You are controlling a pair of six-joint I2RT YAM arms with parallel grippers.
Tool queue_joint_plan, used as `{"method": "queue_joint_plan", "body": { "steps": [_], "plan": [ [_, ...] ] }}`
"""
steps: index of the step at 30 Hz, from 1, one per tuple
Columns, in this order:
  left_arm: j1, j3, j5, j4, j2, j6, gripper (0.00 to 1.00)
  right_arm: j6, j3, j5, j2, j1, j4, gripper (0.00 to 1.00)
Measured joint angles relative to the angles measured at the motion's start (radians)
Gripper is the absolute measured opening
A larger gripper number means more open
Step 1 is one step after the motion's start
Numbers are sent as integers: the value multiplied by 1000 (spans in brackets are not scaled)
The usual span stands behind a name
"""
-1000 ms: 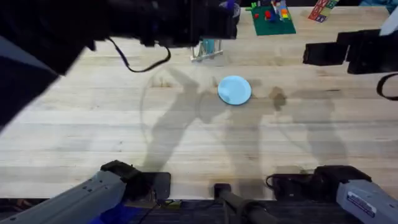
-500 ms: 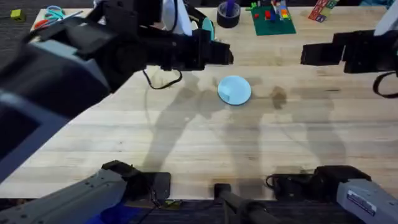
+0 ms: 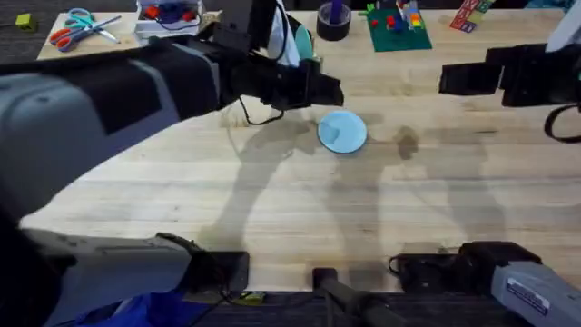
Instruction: Pick up the plates from the table one by one and place each into a slot on the dish rack.
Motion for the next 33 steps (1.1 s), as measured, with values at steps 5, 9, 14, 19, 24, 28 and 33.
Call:
{"method": "queue_joint_plan", "body": {
  "steps": [5,9,14,19,24,28,33],
  "plan": [
    [-21,0,6,31,67,-1,42,0,0,0,0,0,2,993],
    [-30,0,24,84,135,-1,42,0,0,0,0,0,3,993],
    [-26,0,83,149,220,0,43,0,0,0,0,0,4,994],
    [-24,0,98,149,266,0,43,0,0,0,0,0,4,994],
    [-19,-10,97,161,268,0,43,0,0,0,0,0,5,994],
    [0,-51,98,165,268,0,43,0,0,0,0,0,5,994],
    [14,-99,98,206,268,-1,42,0,0,0,0,0,5,993]
  ]
}}
